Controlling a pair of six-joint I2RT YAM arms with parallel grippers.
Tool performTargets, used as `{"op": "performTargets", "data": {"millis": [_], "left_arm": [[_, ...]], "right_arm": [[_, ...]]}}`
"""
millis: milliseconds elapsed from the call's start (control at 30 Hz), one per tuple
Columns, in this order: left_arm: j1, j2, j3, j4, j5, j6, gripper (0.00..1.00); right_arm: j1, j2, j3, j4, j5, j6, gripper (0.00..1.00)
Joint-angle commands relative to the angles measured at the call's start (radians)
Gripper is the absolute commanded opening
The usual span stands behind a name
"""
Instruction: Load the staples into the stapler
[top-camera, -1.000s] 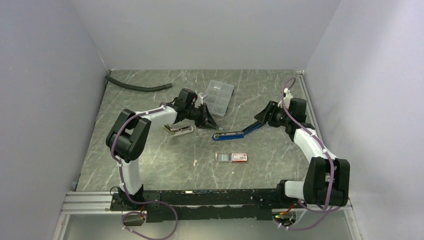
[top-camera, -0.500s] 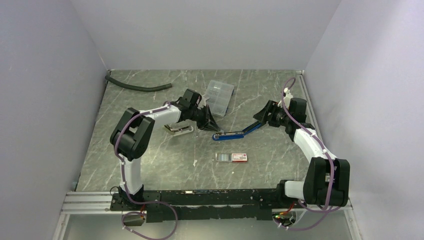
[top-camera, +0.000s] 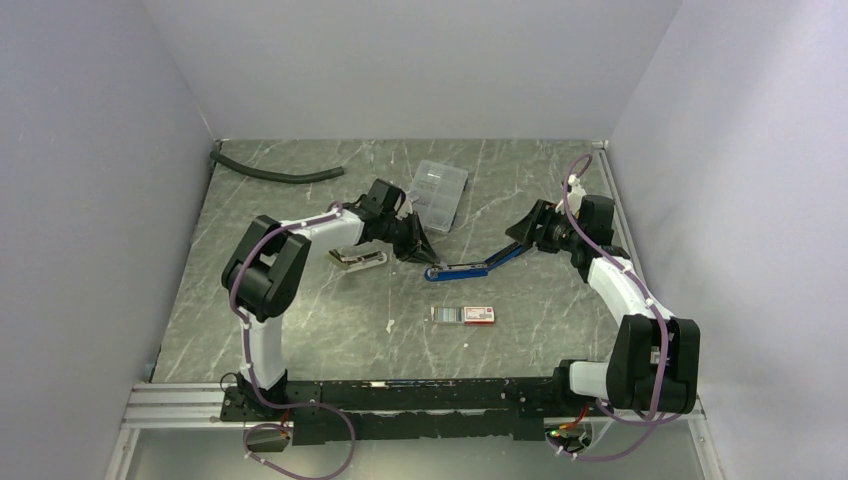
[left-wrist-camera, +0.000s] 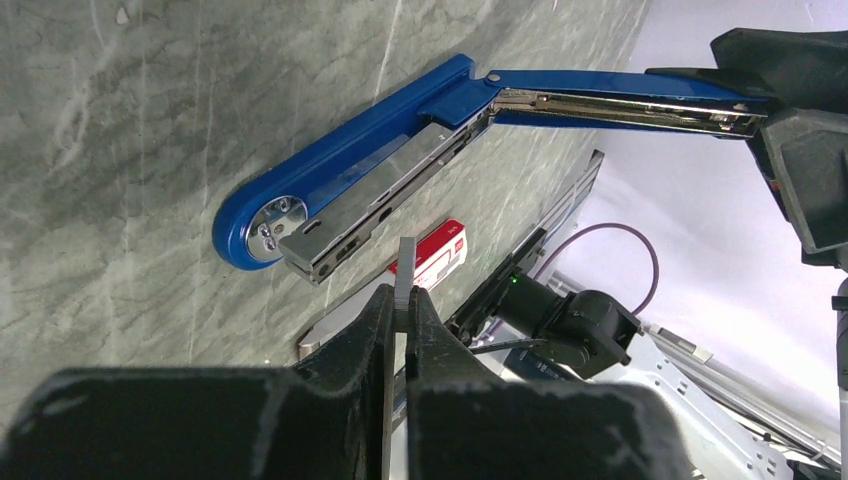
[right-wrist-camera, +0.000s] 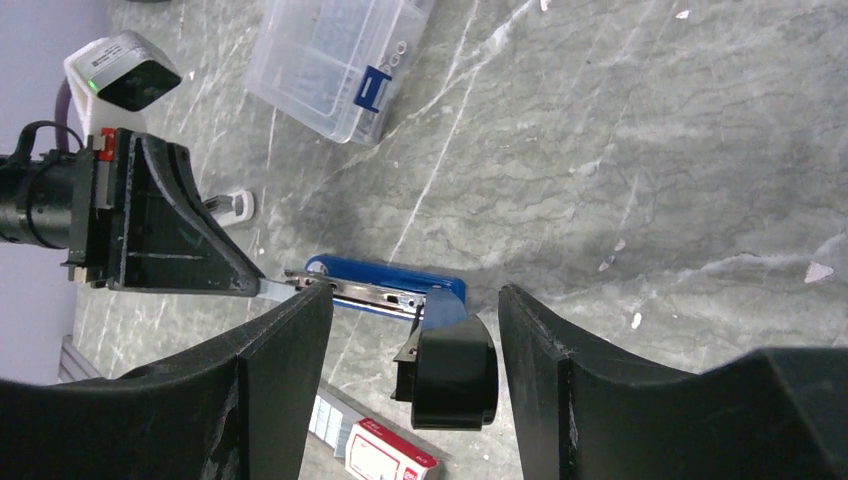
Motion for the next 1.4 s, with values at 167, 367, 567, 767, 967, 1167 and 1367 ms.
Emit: {"op": "performTargets", "data": {"millis": [167,367,567,767,967,1167,1367], "left_arm": [[-0.003,0.03,0.065,-0.005,-0.013,-0.016,0.07],[-0.004,0.044,0.076,-0.012,-0.015,-0.009,0.07],[-0.007,0.046,0.077,-0.023,-0.028,-0.002,0.07],[-0.013,0.059,0.085,-0.028,-0.028,-0.001,0.07],[-0.018,0.062,0.094,-0.031,-0.033,-0.003,0.07],[-0.018,0.068,0.106,-0.038,-0.032,-0.003,0.07],[-0.018,0.07,0.107,-0.037,-0.036,-0.003,0.07]], "right_arm": [[-0.007,-0.027,-0.005,0.076,-0.033,0.004,0.65],[-0.007,-0.025,-0.008,0.079,-0.041,0.006,0.65],[-0.007,-0.022,-0.01,0.083,-0.042,0.007,0.65],[-0.007,-0.022,-0.01,0.083,-0.043,0.007,0.65],[-0.007,-0.02,-0.013,0.086,-0.047,0.008,0.65],[-0.007,-0.02,-0.013,0.088,-0.051,0.01,0.65],[-0.007,-0.02,-0.016,0.09,-0.054,0.009,0.65]]}}
